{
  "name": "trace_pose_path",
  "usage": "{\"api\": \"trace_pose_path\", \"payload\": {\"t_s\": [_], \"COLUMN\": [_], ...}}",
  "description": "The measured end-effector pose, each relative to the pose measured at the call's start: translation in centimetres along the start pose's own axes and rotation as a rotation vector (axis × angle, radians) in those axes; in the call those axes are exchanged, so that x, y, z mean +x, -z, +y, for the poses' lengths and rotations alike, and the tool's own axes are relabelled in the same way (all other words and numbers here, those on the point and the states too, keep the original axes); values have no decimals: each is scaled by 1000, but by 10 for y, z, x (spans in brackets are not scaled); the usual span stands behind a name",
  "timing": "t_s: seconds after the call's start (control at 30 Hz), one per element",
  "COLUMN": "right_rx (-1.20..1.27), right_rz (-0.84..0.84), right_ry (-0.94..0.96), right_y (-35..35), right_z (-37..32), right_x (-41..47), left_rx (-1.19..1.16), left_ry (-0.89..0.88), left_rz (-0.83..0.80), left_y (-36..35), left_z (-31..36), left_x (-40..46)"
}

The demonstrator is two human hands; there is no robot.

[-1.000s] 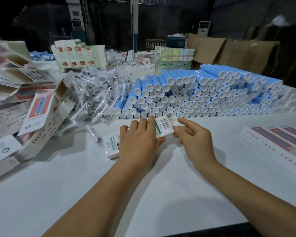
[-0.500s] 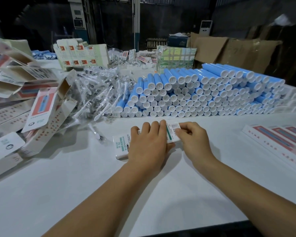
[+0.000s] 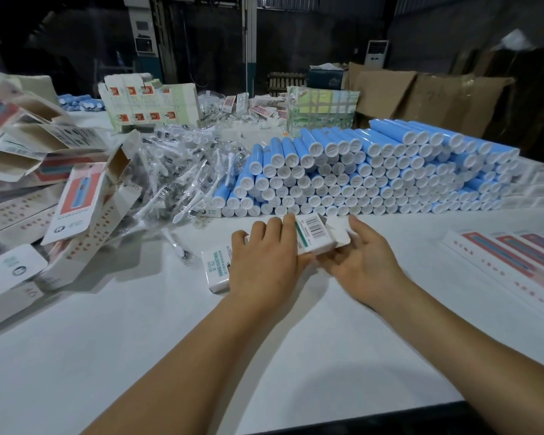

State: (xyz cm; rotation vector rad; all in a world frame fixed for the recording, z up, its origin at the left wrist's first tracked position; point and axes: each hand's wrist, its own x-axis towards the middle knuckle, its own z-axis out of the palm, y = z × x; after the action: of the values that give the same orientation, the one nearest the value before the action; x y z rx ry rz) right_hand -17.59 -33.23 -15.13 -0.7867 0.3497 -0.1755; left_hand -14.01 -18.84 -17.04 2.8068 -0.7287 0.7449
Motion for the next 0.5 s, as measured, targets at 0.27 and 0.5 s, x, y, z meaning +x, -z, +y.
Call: {"api": "trace_pose_path", "payload": {"t_s": [0.27,0.5], "right_rx": [-285,-1261], "right_rz": [-91,62], "right_ry": [324,836], "right_y": [2,3], "right_z": [15,28], "right_x": [2,-9], "left_rx": [8,54], "left_ry": [-25,-50], "left_rz": [56,91], "left_y": [4,8], "left_z": [9,14], "left_x": [-5,-9]}}
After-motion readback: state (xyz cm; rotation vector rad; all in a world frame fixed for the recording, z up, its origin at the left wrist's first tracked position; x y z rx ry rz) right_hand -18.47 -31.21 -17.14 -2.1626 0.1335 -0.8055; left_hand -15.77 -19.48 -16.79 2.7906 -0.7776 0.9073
